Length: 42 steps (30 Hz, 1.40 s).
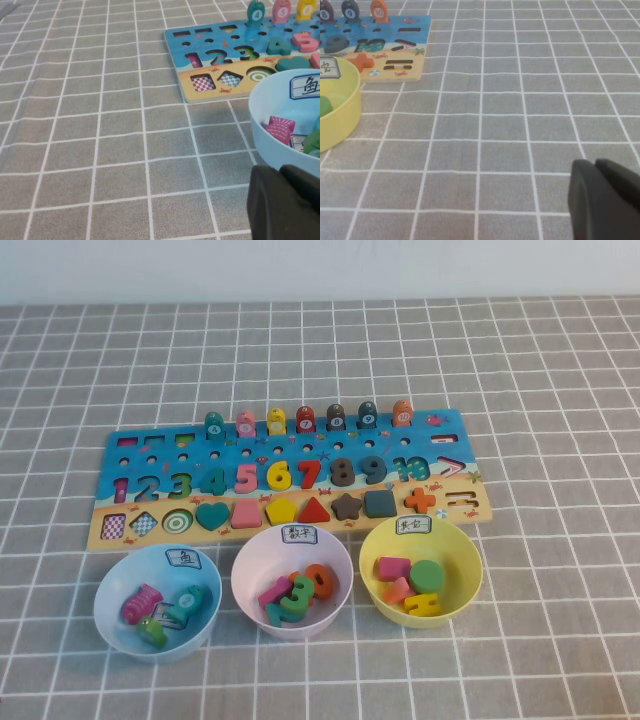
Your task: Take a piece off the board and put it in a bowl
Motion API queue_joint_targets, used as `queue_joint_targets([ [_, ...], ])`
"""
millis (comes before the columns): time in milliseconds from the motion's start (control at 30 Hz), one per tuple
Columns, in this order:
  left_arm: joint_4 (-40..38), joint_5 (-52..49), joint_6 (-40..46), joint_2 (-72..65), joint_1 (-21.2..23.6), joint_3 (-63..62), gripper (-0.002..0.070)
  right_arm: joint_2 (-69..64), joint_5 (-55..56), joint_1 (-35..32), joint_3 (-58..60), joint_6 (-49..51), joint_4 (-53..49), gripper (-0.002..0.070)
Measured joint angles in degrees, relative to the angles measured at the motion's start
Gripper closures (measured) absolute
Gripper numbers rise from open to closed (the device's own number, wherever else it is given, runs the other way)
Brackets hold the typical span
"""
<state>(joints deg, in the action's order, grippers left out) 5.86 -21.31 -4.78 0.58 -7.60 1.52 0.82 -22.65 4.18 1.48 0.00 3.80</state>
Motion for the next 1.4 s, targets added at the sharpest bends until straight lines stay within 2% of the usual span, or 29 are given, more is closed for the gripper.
queue_joint_targets([
  [533, 0.00, 0.00, 0.00, 0.00, 0.00, 0.00, 0.0675, 0.00, 0.10, 0.00, 0.00, 0.00, 0.22, 0.0694],
  [667, 0.00, 0.00, 0.00, 0.00, 0.00, 0.00, 0.0675, 0.00, 0.83, 0.00, 0.00, 0.00, 3.63, 0.0694],
  [1033, 0.00, 0.00, 0.00, 0.00, 0.00, 0.00, 0.0675, 0.00, 12.33, 0.00, 0.00, 0.00, 31.26, 0.0694],
  [1233, 0.00, 0.00, 0.00, 0.00, 0.00, 0.00, 0.0675, 0.00, 14.49, 0.00, 0.00, 0.00, 35.81, 0.0694],
  [1400, 0.09, 0.00, 0.00, 0.00, 0.00, 0.00, 0.0675, 0.00, 12.10, 0.00, -0.12, 0.00, 44.94, 0.0694],
])
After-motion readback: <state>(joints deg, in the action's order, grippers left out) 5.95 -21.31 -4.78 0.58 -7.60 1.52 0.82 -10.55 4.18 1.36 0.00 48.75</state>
